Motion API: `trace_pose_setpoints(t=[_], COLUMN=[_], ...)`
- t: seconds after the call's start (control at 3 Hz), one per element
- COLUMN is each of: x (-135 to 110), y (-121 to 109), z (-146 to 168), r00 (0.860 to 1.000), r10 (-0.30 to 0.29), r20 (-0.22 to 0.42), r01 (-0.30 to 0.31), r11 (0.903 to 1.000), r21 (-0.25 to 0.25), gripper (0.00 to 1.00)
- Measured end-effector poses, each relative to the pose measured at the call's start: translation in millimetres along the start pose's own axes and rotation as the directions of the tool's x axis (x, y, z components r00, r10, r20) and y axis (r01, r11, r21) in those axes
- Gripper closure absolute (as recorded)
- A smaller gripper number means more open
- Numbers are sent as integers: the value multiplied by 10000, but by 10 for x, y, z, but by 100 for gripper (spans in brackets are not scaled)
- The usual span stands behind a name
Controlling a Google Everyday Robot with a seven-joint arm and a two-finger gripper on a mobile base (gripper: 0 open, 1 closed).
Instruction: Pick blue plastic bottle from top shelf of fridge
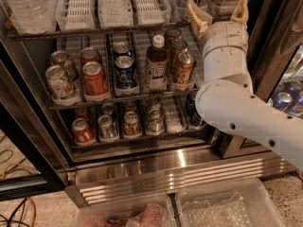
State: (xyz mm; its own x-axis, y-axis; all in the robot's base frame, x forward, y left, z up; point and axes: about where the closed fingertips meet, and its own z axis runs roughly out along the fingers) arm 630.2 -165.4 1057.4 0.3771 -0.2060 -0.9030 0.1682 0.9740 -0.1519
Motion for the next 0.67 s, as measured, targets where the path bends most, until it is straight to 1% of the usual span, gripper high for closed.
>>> trace_pose_setpoints(t=[0.33,0.67], x=[-12,-15], y=[-7,-3], z=[-13,-16], r00=[10000,10000], r10=[-37,-37], r20=[25,25], r01=[36,37], r11=[10000,10000], r21=[59,60], gripper=[40,37])
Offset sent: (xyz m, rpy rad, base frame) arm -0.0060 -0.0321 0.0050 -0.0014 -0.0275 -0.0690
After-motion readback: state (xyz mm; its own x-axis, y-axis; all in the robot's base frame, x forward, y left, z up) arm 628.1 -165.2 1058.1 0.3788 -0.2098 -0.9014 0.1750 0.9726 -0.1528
